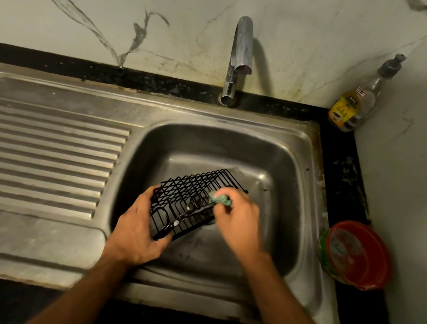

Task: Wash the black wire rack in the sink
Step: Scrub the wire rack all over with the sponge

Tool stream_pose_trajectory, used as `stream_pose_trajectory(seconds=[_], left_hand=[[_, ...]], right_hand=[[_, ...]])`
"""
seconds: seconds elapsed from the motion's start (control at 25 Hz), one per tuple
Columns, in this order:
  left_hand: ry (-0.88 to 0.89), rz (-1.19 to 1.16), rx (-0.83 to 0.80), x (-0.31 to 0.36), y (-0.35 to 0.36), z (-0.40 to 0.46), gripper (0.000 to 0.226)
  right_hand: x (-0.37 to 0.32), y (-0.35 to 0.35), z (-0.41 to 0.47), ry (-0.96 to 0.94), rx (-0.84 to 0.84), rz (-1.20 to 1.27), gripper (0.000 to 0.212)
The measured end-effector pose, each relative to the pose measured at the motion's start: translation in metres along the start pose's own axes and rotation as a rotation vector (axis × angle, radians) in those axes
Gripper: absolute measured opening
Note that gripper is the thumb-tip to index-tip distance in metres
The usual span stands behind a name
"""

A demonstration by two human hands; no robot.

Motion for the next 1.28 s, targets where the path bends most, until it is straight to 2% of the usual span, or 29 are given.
stream_pose_trajectory(seconds=[0.08,0.16,0.28,0.36,0.44,0.56,0.64,0.72,1.0,1.08,1.16,1.28], left_hand=[[0.015,0.008,-0.012,0.001,0.001,0.0,0.1],[0.025,0.012,-0.011,0.001,0.001,0.0,0.099],[0.021,0.013,-0.002,-0.001,0.001,0.001,0.099],[0.03,0.023,-0.004,-0.001,0.002,0.001,0.101],[0.039,0.02,0.011,-0.002,0.002,0.001,0.101],[0.043,0.023,0.002,-0.002,0.002,0.002,0.101],[0.036,0.023,-0.012,0.0,0.001,0.001,0.102],[0.039,0.021,-0.004,0.001,0.001,0.001,0.101],[0.052,0.014,0.002,0.001,0.0,0.001,0.1],[0.056,0.01,0.001,0.002,0.0,0.001,0.1],[0.062,0.015,-0.012,0.004,-0.001,0.0,0.1],[0.05,0.032,-0.021,0.004,-0.002,0.0,0.101]], right_hand=[[0.03,-0.014,0.018,0.161,0.041,-0.068,0.021],[0.035,-0.014,0.019,0.196,0.012,-0.1,0.022],[0.003,-0.004,-0.005,0.093,-0.06,-0.001,0.022],[-0.011,-0.001,-0.018,0.025,-0.054,0.08,0.015],[-0.005,-0.005,-0.007,0.033,-0.023,0.044,0.011],[0.038,-0.018,0.03,0.198,0.068,-0.057,0.008],[0.06,-0.028,0.047,0.35,0.108,-0.043,0.012],[0.067,-0.032,0.053,0.412,0.126,-0.003,0.021],[0.039,-0.017,0.013,0.304,-0.006,0.151,0.02],[0.048,-0.016,0.023,0.325,0.081,0.136,0.016],[0.059,-0.019,0.038,0.447,0.182,0.146,0.015],[0.066,-0.019,0.052,0.518,0.158,0.053,0.018]])
Point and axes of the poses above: each hand's wrist, its own z-axis towards the middle knuckle, its own y-axis out of the palm, x = y × z, the point moved 2 cm from there along z, towards the middle knuckle, and after that the axes turned 14 degrees about z, right-handed, at the moved point
